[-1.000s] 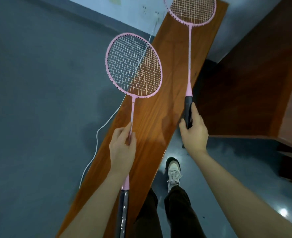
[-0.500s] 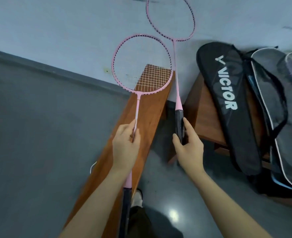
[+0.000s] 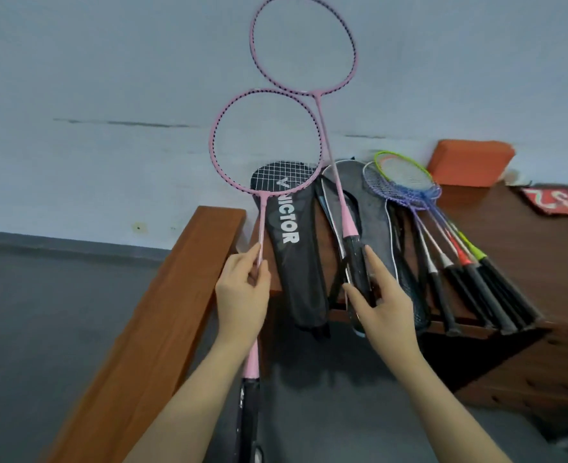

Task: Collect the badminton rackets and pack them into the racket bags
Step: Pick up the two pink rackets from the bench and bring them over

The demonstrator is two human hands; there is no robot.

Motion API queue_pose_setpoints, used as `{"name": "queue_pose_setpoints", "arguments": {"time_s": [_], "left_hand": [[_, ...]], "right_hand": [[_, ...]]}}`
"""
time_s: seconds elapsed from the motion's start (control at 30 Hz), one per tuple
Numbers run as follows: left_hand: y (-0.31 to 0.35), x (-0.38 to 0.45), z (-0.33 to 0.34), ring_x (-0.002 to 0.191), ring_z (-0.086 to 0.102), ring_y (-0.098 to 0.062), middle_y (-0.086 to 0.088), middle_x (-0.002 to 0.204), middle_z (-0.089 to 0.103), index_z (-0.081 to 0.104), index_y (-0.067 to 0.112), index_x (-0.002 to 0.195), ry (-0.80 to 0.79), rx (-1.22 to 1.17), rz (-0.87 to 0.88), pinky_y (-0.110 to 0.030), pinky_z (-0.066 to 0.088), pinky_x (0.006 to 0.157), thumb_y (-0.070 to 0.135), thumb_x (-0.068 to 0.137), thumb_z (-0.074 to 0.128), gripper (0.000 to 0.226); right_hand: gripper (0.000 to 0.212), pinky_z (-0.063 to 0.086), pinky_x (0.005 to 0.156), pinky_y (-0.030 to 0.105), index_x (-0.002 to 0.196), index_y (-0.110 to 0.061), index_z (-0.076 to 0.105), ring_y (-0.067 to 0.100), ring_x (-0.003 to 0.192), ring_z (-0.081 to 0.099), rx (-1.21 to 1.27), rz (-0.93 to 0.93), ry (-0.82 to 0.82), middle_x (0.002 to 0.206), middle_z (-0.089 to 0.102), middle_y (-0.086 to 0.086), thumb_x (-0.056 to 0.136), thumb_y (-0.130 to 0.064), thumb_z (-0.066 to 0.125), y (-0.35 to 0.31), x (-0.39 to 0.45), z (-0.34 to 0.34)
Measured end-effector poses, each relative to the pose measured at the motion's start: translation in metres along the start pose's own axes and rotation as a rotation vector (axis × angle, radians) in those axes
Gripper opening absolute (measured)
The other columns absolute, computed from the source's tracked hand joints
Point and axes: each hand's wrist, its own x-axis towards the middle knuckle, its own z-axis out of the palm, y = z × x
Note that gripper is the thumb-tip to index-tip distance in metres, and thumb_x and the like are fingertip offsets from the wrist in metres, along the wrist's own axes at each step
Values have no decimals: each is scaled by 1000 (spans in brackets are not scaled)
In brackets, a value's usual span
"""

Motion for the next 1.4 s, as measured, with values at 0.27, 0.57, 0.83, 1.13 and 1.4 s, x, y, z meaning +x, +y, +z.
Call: {"name": "queue_pose_setpoints", "arguments": {"time_s": [0.27, 0.57, 0.83, 1.13, 1.4], "left_hand": [[49, 20, 118, 77, 54, -9, -1, 89, 59, 61, 11, 120, -127, -28, 71, -25, 49, 79, 7, 88, 59, 32], [58, 70, 284, 65, 49, -3, 2, 79, 50, 62, 5, 117, -196, -96, 25, -10, 37, 71, 2, 87, 58, 31], [76, 90, 412, 67, 48, -13, -3, 81, 50, 61, 6, 119, -290, -109, -79, -14, 31, 66, 5, 90, 53, 29], [95, 95, 531, 72, 45, -18, -10, 88, 48, 57, 4, 122, -238, 0, -223, -26, 37, 70, 6, 92, 49, 31], [83, 69, 594, 83, 50, -21, -18, 107, 50, 54, -2, 104, -539, 309, -280, -30, 36, 78, 14, 88, 57, 22]], "right_hand": [[67, 43, 92, 28, 143, -28, 35, -4, 104, 51, -39, 82, 48, 122, 50, -27, 85, -11, 62, 72, 35, -93], [65, 41, 95, 22, 134, -42, 43, -1, 116, 53, -106, 266, 172, 124, 57, -24, 83, -9, 65, 177, 111, -175], [74, 37, 96, 7, 127, -52, 44, -4, 119, 51, -95, 298, 138, 125, 51, -37, 79, 0, 67, 242, 159, -225], [63, 52, 83, 36, 133, -37, 49, 10, 95, 63, -36, 202, -6, 103, 66, -10, 77, -14, 68, 326, 200, -271], [64, 48, 86, 24, 131, -35, 51, 7, 96, 62, 83, 197, -73, 105, 66, -12, 75, -8, 68, 386, 224, -315]]}}
